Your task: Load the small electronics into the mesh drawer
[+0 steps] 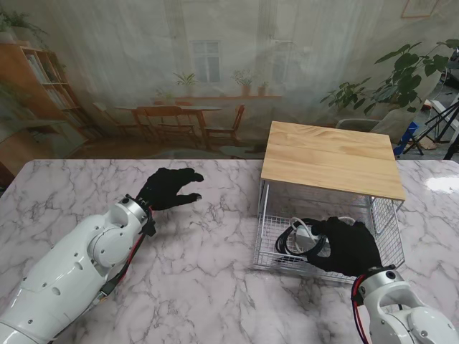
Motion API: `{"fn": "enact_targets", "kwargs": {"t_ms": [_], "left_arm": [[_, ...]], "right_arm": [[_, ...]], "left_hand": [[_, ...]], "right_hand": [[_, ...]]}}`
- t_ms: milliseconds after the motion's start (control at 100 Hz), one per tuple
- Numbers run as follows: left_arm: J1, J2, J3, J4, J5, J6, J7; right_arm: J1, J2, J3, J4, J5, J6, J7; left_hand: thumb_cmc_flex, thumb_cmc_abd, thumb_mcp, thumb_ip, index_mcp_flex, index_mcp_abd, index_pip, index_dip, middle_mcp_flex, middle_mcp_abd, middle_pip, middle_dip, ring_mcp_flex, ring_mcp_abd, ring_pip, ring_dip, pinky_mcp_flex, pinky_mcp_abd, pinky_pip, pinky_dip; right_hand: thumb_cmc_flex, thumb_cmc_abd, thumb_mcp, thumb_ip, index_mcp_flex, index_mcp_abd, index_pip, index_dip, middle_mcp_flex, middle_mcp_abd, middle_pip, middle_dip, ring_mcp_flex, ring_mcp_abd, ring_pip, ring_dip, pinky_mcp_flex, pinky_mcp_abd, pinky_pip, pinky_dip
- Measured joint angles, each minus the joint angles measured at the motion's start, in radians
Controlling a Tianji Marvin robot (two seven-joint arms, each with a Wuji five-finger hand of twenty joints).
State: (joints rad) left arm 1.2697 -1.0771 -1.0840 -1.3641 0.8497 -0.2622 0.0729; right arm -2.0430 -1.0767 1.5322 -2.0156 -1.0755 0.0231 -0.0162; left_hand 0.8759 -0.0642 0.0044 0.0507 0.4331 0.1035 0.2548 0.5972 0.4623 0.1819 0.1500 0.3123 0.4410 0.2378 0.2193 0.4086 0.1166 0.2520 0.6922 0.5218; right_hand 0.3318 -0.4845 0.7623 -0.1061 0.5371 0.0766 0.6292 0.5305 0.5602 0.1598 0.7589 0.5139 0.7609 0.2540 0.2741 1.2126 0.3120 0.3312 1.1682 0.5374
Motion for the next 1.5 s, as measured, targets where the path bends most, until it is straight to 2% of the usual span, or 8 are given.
{"fn": "enact_targets", "kwargs": {"t_ms": [60,540,640,780,870,1050,1180,1500], "left_arm": [[0.002,0.0,-0.003,-0.001,0.002,0.001,0.0],[0.014,0.001,-0.013,-0.001,0.008,0.01,0.0],[0.014,0.002,-0.013,-0.001,0.009,0.01,0.0],[0.016,0.002,-0.014,0.0,0.01,0.011,0.003],[0.016,0.002,-0.016,0.001,0.01,0.011,0.003],[0.016,0.002,-0.016,0.004,0.011,0.01,0.003],[0.014,0.002,-0.013,0.008,0.011,0.01,0.003],[0.009,0.002,-0.009,0.014,0.01,0.008,0.003]], "right_arm": [[-0.005,0.0,-0.012,-0.001,-0.01,0.008,0.0],[-0.011,0.009,-0.064,0.018,-0.052,0.061,0.072],[0.002,0.012,-0.077,0.033,-0.066,0.071,0.073],[0.021,0.014,-0.091,0.055,-0.09,0.08,0.079],[0.036,0.015,-0.104,0.072,-0.083,0.093,0.073],[0.065,0.015,-0.121,0.106,-0.068,0.105,0.04],[0.085,0.011,-0.134,0.135,-0.026,0.116,-0.012],[0.121,0.004,-0.136,0.153,-0.011,0.111,-0.012]], "left_hand": [[0.0,0.0,0.0,0.0,0.0,0.0,0.0,0.0,0.0,0.0,0.0,0.0,0.0,0.0,0.0,0.0,0.0,0.0,0.0,0.0],[0.0,0.0,0.0,0.0,0.0,0.0,0.0,0.0,0.0,0.0,0.0,0.0,0.0,0.0,0.0,0.0,-0.001,0.0,-0.001,0.001],[0.0,0.0,0.0,0.0,0.0,0.0,-0.001,0.0,0.0,0.0,0.0,0.0,0.0,0.0,0.0,0.0,-0.001,0.0,-0.001,0.001],[0.0,0.0,0.0,0.0,0.0,0.0,-0.003,0.0,0.0,0.0,0.0,0.0,0.0,0.0,0.0,0.0,-0.002,0.0,-0.012,0.001],[0.0,0.0,0.0,0.0,0.0,0.0,-0.003,0.0,0.0,0.0,0.0,0.0,0.0,0.0,0.0,0.0,-0.002,0.0,-0.012,0.001],[0.0,0.0,0.0,0.0,0.0,0.0,-0.003,0.0,0.0,0.0,0.0,0.0,0.0,0.0,0.0,0.001,-0.002,0.0,-0.012,0.001],[0.0,0.0,0.0,0.0,0.0,0.0,-0.003,0.0,0.0,0.0,0.0,0.0,0.0,0.0,0.0,0.001,-0.002,0.0,-0.012,0.001],[0.0,0.0,0.0,0.0,0.0,0.0,-0.003,0.0,0.0,0.0,0.0,0.0,0.0,0.0,0.0,0.001,-0.002,0.0,-0.012,0.002]], "right_hand": [[0.013,0.003,0.004,0.0,0.01,0.0,0.021,0.011,0.025,0.0,0.016,0.011,0.05,0.0,0.027,0.014,0.024,-0.008,0.012,0.0],[0.048,-0.007,0.025,0.0,0.043,-0.016,0.031,0.021,0.048,0.0,0.028,0.05,0.054,-0.004,0.027,0.033,0.029,-0.009,0.011,-0.022],[0.075,-0.051,0.043,0.0,0.054,-0.046,0.03,0.025,0.064,-0.01,0.038,0.064,0.025,-0.063,0.244,0.155,0.049,-0.01,0.035,-0.023],[0.13,-0.067,0.1,0.0,0.095,-0.104,0.054,0.026,0.154,-0.034,0.061,0.066,0.022,-0.132,0.355,0.242,0.121,-0.022,0.085,-0.023],[0.237,-0.094,0.099,-0.079,0.106,-0.176,0.201,-0.098,0.232,-0.061,0.07,0.067,0.055,-0.146,0.395,0.262,0.168,-0.032,0.117,-0.023],[0.381,-0.085,0.111,-0.104,0.187,-0.28,0.333,-0.183,0.43,-0.097,0.068,0.075,0.171,-0.156,0.443,0.274,0.27,-0.033,0.185,-0.023],[0.389,-0.092,0.109,-0.118,0.235,-0.299,0.337,-0.194,0.495,-0.101,0.053,0.085,0.227,-0.152,0.445,0.274,0.309,-0.033,0.211,-0.023],[0.389,-0.112,0.109,-0.139,0.266,-0.302,0.333,-0.205,0.542,-0.101,0.036,0.085,0.262,-0.15,0.445,0.262,0.349,-0.033,0.228,-0.023]]}}
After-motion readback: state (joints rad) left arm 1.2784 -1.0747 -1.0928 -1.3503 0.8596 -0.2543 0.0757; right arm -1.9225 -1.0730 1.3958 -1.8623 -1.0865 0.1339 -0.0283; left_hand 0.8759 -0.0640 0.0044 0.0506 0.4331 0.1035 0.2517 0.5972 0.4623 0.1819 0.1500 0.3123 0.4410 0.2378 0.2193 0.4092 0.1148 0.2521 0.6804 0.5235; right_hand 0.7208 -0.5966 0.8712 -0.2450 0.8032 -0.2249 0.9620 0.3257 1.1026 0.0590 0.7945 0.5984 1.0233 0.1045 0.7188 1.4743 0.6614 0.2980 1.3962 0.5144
